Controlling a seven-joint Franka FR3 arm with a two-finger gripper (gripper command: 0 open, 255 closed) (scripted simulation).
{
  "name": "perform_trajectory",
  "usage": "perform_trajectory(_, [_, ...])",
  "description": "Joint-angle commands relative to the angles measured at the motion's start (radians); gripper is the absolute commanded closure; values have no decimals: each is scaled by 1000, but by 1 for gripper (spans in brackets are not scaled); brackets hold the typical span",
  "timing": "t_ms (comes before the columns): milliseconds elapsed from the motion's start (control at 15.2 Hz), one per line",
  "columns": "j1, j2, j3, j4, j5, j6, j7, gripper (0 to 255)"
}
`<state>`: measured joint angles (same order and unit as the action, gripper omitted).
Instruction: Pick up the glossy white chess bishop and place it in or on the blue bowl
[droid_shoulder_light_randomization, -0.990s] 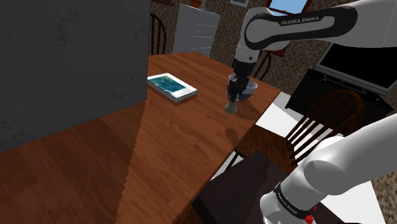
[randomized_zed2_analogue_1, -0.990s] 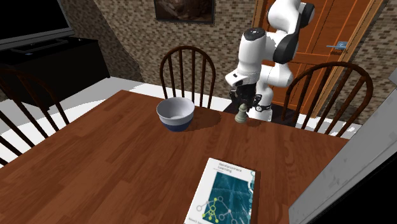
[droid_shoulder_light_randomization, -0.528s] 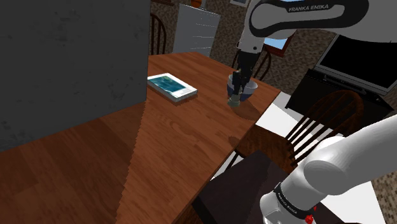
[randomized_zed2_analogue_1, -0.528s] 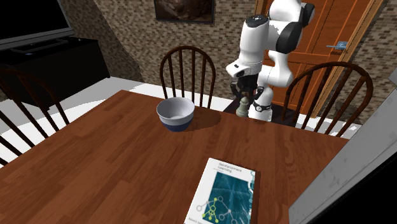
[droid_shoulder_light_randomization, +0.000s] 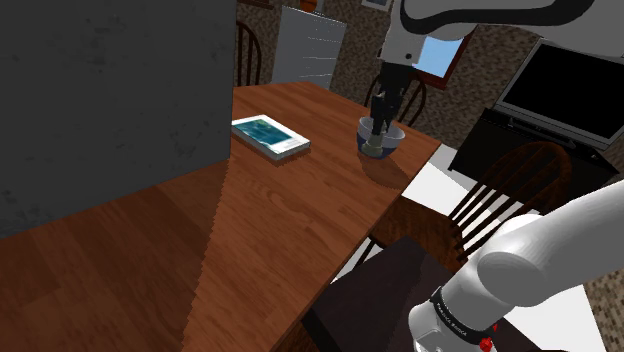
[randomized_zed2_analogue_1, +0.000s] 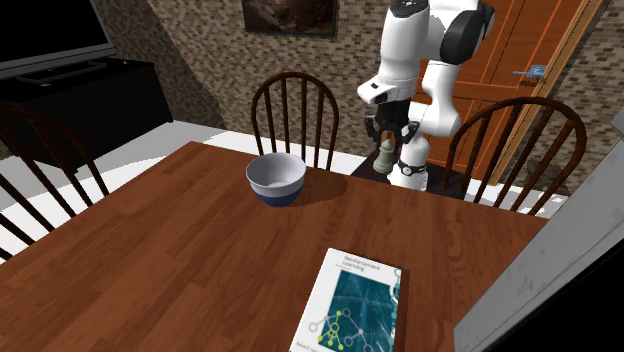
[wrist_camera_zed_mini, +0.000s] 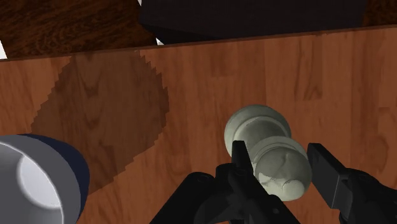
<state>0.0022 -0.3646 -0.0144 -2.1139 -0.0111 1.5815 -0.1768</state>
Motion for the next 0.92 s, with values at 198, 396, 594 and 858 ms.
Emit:
perform_trajectory(198, [0,5,0,73,0,-69,-1,255])
perform_trajectory(396, [0,11,0,120,0,-109,-1,255])
perform_trajectory(594, [-16,54,-28,168,-15,-114,-44,255])
perform_trajectory(858, [-47,148,-82,272,-37,-121,-129,255])
